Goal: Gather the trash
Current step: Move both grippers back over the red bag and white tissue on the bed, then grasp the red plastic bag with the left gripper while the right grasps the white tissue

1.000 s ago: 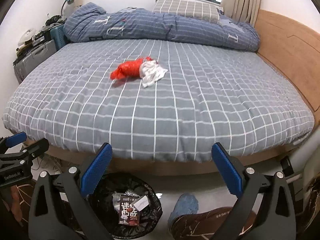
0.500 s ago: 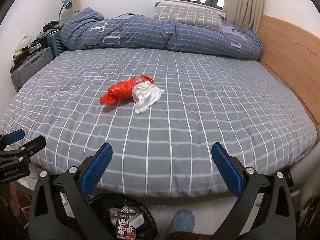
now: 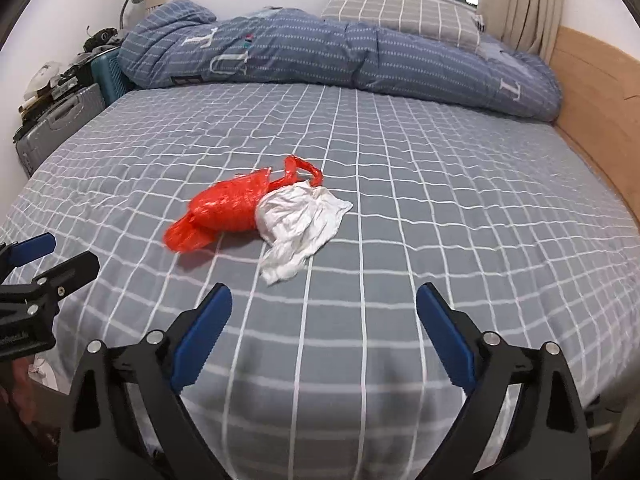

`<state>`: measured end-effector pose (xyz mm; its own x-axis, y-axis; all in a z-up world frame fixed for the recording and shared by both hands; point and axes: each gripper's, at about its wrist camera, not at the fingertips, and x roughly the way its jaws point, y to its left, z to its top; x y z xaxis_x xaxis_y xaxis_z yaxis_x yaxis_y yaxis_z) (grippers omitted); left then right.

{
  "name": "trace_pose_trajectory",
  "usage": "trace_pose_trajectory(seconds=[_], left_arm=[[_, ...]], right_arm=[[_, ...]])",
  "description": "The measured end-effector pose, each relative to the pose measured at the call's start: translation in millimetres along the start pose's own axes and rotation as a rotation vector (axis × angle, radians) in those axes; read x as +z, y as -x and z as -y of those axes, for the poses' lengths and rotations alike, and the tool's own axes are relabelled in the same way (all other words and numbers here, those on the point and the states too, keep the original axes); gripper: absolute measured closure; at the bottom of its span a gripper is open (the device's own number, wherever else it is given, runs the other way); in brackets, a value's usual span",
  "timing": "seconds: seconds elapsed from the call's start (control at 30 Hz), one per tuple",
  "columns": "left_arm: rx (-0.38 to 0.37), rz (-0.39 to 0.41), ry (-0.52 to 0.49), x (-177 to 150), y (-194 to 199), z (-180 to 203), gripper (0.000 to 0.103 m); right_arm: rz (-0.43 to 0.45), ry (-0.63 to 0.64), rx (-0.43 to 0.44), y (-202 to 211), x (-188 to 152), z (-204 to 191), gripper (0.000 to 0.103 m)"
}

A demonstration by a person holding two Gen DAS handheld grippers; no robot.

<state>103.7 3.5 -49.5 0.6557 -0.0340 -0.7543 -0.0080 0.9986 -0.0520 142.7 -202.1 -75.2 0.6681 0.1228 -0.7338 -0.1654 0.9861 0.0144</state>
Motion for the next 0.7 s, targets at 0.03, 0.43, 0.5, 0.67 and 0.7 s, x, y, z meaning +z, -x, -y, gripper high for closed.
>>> trace_pose_trajectory(seconds=[0.03, 0.43, 0.5, 0.67, 0.7], left_arm=[[-0.006, -0.002, -0.004, 5, -10, 1, 0.006], [-0.043, 0.003, -0.038, 40, -75, 8, 0.006], [-0.039, 0.009, -0.048, 43, -79, 12, 0.006], [-0.053, -0.009, -0.065, 46, -91, 24, 0.006], [-0.054, -0.012, -0.068, 46, -92, 25, 0.006]], right_arm=[[-0.003, -0.005, 0.008, -7, 3, 1, 0.017], [-0.044, -0.026, 0.095, -91, 31, -4, 0.028], [-0.059, -0.032, 0.104, -101, 33, -4, 0.034], [-0.098, -0.037, 0.142, -113, 34, -4, 0.061], [-0.104, -0.032, 0.147, -114, 33, -5, 0.067]])
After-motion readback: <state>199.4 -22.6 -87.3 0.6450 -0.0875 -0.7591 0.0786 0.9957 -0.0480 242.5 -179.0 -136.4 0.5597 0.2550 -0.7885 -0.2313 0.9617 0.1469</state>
